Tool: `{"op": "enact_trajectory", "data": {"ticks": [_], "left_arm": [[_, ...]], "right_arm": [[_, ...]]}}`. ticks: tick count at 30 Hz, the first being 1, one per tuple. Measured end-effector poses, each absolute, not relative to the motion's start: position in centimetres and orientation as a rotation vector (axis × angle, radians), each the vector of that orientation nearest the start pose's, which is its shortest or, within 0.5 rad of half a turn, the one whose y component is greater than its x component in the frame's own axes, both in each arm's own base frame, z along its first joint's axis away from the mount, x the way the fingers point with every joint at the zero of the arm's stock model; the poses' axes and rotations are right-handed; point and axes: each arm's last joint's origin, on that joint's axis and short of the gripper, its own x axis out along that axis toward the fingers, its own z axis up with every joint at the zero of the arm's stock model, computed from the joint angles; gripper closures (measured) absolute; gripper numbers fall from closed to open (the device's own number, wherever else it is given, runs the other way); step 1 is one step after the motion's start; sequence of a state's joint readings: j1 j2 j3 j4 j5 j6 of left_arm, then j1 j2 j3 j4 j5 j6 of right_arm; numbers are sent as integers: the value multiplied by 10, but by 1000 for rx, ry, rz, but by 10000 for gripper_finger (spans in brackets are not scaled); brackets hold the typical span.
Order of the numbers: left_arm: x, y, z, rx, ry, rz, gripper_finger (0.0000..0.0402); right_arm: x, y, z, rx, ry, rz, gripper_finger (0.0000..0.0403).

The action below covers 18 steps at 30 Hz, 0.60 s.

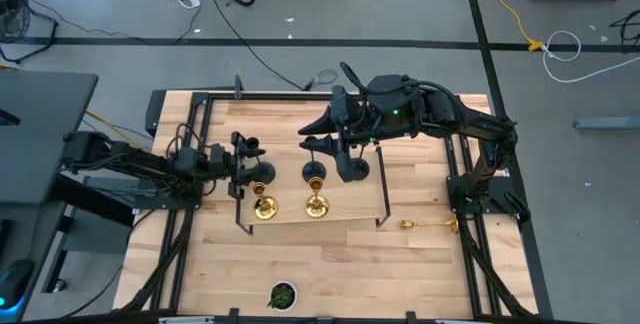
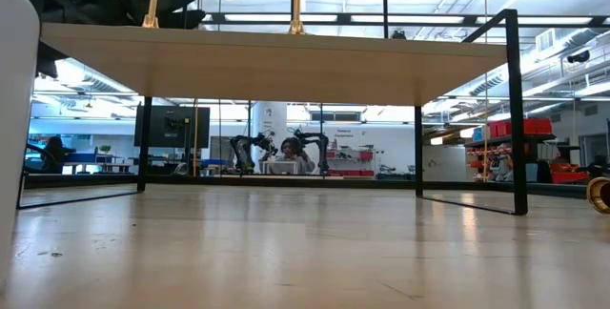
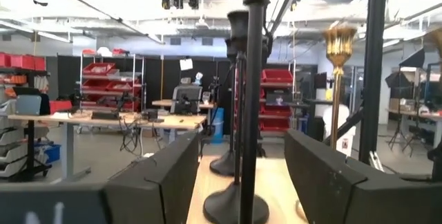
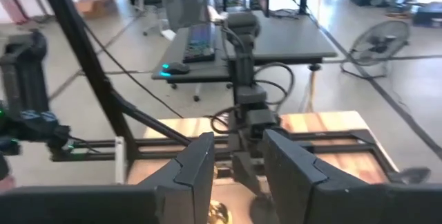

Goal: Pick & Place candle stick holders
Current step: Put the gold candle holder aligned with the other gold candle holders on the shelf

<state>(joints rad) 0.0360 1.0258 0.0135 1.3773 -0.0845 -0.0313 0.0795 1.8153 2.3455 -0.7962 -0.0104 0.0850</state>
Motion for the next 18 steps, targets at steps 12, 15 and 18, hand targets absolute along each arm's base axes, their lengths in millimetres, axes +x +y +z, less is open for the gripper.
{"op": "enact_trajectory", "data": {"ticks": [12, 15, 18], "left_arm": [[142, 7, 197, -37, -371, 104, 184], [139, 7, 196, -47, -337, 103, 184], [135, 7, 197, -47, -327, 102, 184]], "right_arm": [[322, 22, 516, 82, 376, -66, 279], [309, 23, 515, 109, 441, -72, 279], [296, 23, 512, 140, 517, -103, 280]]}}
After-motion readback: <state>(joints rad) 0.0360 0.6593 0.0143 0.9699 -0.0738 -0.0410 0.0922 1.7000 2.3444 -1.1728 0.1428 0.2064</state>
